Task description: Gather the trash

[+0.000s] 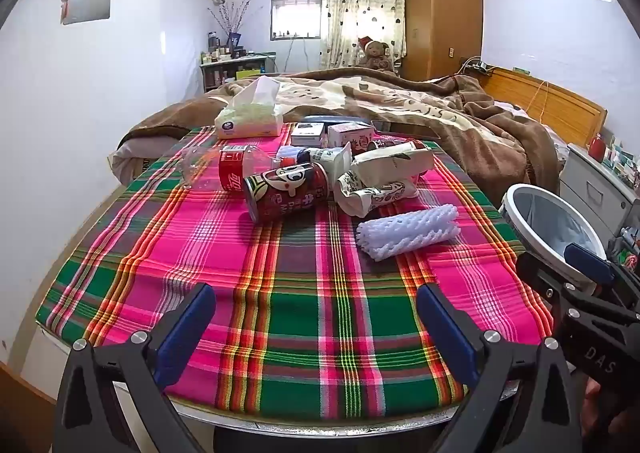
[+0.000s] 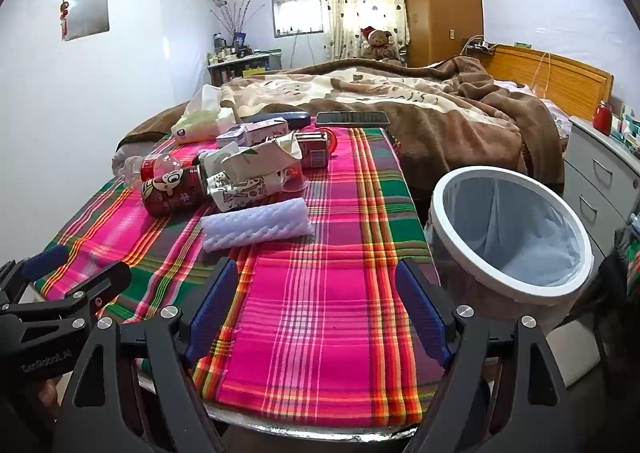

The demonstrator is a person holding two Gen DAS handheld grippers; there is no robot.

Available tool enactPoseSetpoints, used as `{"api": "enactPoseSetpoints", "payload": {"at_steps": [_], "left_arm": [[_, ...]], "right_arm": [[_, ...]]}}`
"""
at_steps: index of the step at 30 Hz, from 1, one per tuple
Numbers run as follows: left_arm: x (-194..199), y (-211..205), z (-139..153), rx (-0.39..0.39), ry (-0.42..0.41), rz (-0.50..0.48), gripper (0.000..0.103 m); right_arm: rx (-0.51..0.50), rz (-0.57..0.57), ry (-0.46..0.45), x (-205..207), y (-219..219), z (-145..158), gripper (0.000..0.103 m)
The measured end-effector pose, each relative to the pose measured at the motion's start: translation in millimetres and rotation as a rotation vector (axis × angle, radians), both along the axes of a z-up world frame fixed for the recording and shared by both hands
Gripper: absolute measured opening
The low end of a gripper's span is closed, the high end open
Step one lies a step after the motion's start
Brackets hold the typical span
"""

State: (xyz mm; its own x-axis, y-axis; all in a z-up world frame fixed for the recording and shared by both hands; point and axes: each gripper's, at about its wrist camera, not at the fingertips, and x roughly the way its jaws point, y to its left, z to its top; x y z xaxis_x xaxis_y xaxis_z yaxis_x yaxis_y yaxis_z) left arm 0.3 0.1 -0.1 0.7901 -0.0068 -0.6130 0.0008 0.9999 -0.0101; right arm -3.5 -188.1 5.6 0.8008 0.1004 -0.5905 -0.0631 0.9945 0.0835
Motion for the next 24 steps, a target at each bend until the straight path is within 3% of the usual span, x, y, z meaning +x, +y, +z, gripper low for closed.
{"api": "enactPoseSetpoints", "payload": {"at_steps": [24], "left_arm": [[-1.5, 7.5, 1.0, 0.004, 0.0, 0.029, 0.102]], "right_arm": [[0.004, -0.012, -0.005, -1.7, -1.0, 2.5, 0.082]]}}
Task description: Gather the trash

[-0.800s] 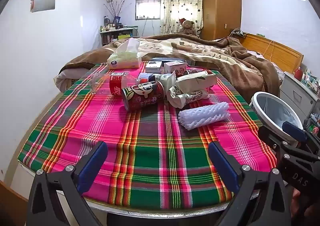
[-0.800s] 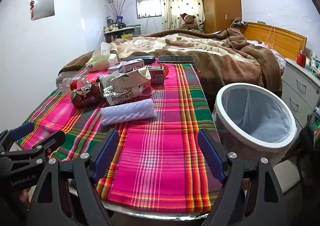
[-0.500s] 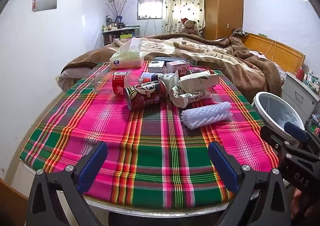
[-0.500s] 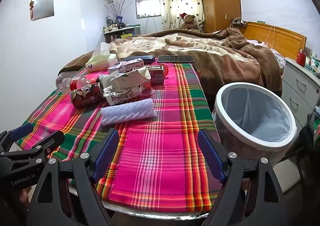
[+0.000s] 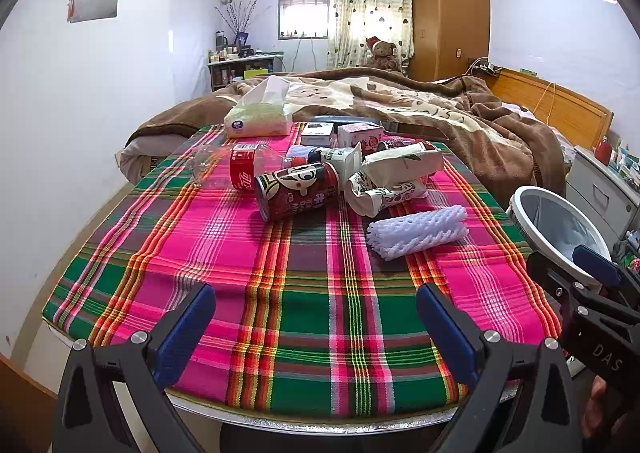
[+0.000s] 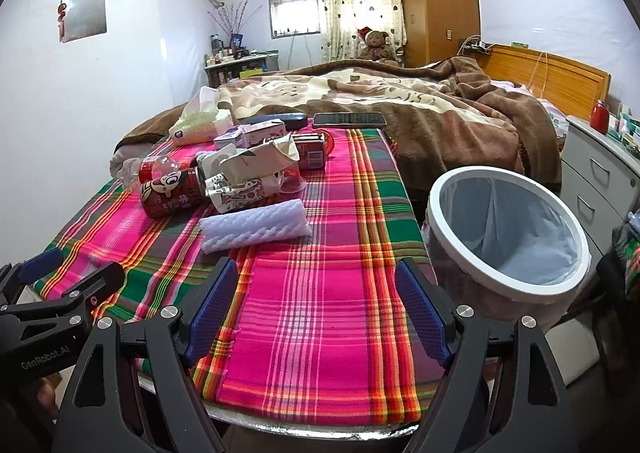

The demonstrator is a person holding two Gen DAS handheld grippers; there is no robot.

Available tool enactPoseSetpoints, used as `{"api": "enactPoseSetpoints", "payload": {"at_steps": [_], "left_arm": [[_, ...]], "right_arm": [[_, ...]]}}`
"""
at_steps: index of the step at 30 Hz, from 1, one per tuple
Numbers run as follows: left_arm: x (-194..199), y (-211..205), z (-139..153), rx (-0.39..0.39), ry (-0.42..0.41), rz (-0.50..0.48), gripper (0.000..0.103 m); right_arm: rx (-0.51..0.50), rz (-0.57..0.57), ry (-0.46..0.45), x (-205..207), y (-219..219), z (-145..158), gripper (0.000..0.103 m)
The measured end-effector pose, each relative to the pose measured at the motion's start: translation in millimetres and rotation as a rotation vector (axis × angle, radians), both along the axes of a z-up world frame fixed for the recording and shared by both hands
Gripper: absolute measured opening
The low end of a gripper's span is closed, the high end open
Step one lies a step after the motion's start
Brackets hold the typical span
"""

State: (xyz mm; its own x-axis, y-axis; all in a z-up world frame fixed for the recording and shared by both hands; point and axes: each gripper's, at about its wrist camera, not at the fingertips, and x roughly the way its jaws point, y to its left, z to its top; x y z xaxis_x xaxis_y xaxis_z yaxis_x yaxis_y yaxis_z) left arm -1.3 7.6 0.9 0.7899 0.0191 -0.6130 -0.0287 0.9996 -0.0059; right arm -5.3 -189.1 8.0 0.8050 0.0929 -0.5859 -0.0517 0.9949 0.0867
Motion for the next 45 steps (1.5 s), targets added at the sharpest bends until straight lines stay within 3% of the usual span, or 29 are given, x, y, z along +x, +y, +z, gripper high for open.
{"api": "enactPoseSetpoints", "payload": {"at_steps": [45], "left_arm": [[-1.1, 3.8, -0.8, -0.002, 0.002, 0.007, 0.102]], "right_arm": [[0.0, -0.006, -0.003, -1.2, -3.5, 1.3, 0.082]]}}
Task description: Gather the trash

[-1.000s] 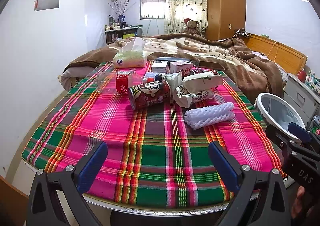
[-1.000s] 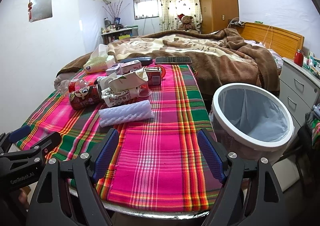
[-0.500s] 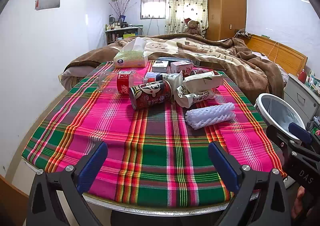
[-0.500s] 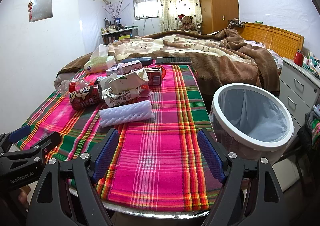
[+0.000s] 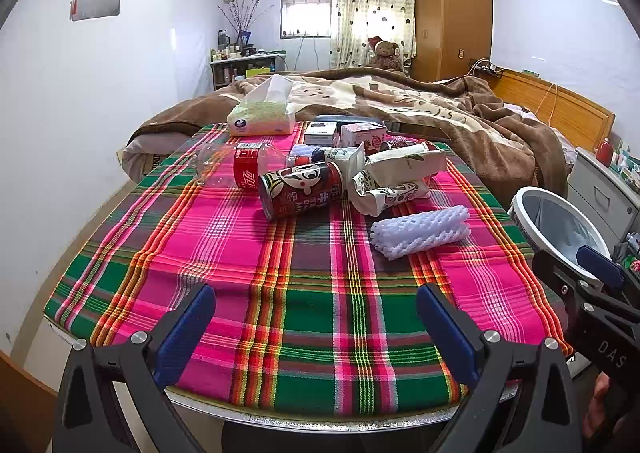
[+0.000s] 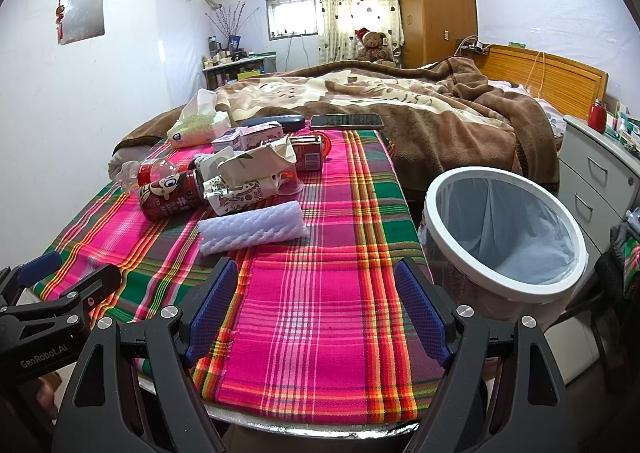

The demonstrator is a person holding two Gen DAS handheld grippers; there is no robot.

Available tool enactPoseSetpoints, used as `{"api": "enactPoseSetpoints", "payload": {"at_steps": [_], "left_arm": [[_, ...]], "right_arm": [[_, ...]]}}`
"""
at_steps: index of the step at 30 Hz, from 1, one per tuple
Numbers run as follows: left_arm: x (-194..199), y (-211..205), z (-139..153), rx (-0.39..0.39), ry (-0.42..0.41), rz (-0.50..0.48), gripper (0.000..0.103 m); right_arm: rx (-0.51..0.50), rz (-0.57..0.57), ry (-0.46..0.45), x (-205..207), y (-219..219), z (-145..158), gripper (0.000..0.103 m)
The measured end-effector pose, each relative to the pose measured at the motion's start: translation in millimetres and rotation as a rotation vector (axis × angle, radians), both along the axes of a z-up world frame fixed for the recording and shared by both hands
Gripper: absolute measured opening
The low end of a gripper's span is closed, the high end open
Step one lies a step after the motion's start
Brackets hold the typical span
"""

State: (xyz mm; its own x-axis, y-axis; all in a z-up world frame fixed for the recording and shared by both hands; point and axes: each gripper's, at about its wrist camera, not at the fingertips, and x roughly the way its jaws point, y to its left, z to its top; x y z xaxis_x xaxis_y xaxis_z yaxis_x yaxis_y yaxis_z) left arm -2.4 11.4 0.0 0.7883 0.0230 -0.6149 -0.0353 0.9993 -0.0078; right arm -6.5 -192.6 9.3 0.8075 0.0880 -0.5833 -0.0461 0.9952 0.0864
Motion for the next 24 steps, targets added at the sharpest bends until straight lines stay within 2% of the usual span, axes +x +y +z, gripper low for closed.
{"api": "enactPoseSetpoints", "payload": {"at_steps": [24], "left_arm": [[-0.3, 2.0, 2.7, 0.001, 0.0, 0.001, 0.102]], "right_arm": [[0.0, 0.001, 0.007, 1.1, -1.4, -0.2, 0.082]]}}
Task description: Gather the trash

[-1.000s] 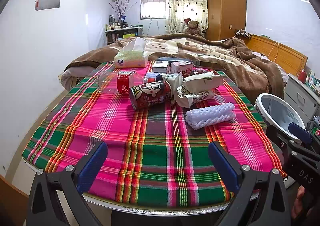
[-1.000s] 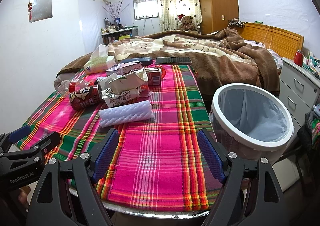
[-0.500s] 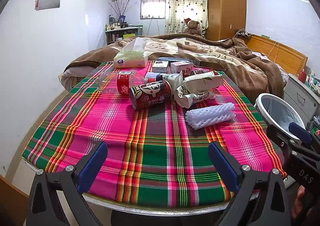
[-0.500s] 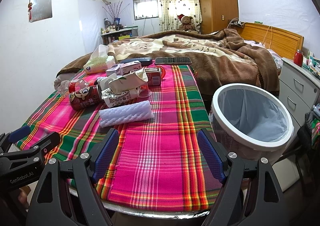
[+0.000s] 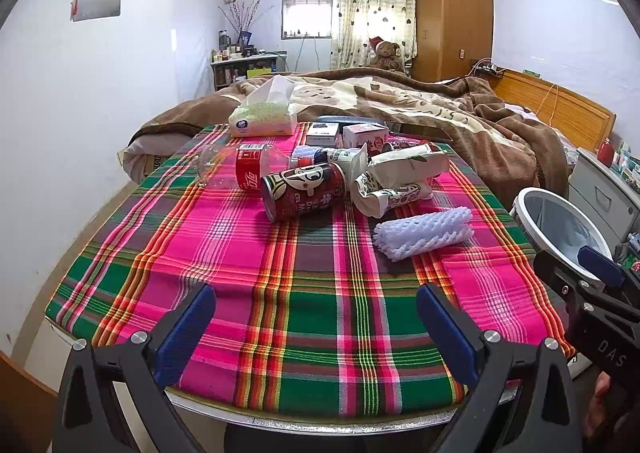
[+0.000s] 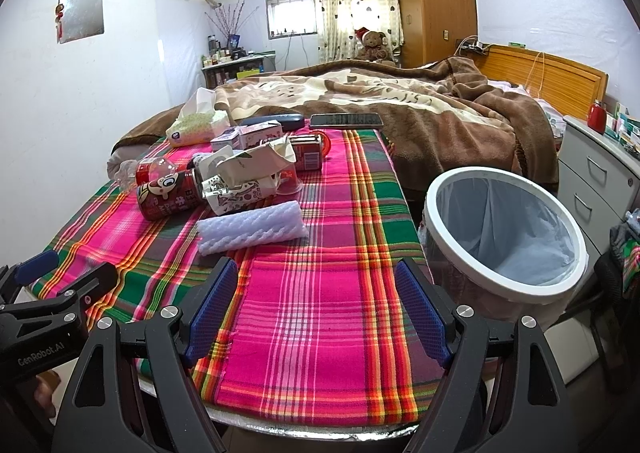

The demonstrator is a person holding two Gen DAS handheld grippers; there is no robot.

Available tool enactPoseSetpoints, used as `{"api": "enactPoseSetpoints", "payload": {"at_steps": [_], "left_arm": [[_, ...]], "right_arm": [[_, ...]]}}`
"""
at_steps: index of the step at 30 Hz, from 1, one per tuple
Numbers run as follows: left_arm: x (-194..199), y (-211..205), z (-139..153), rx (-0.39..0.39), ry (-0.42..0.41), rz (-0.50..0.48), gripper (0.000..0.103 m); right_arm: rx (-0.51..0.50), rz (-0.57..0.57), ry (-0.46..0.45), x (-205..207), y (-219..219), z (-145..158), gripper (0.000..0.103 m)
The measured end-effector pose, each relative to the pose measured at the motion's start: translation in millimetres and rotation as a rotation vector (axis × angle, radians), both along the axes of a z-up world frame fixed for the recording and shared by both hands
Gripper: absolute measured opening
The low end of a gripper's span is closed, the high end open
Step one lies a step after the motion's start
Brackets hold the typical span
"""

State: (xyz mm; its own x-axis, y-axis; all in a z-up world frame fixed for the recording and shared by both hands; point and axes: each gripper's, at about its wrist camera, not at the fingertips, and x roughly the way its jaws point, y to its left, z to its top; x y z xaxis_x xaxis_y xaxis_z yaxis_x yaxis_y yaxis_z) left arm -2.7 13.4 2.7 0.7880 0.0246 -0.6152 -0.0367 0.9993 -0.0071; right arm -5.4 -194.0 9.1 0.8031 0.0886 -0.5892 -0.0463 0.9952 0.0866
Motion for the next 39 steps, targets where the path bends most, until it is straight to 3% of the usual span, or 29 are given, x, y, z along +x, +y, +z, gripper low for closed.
{"api": "enactPoseSetpoints", "payload": {"at_steps": [6, 22, 32, 36, 39], "left_arm": [[11.2, 10.6, -4.8, -0.015, 0.017, -0.002, 0.102], [73.2, 82.5, -11.2, -0.087, 0.056, 0.015, 0.102], [115.2, 87.3, -7.3, -0.073, 0.079, -0.066, 0.102], [129.8, 90.7, -4.2, -0.09, 0.076, -0.086, 0.102], [140.5, 92.5, -5.4, -0.085, 0.086, -0.095, 0.102]], "right_arm": [[0.014, 0.023, 0.005, 12.9, 0.3, -4.3, 0.082], [0.102, 0.057, 0.136, 61.8, 27.8, -22.1, 0.082], [0.255, -0.025, 0.25, 92.5, 37.6, -35.5, 0.082], [0.247, -0.078, 0.277, 103.0, 41.4, -42.4, 0.082], [0.207, -0.101, 0.266, 105.0, 43.9, -40.7, 0.062]]}}
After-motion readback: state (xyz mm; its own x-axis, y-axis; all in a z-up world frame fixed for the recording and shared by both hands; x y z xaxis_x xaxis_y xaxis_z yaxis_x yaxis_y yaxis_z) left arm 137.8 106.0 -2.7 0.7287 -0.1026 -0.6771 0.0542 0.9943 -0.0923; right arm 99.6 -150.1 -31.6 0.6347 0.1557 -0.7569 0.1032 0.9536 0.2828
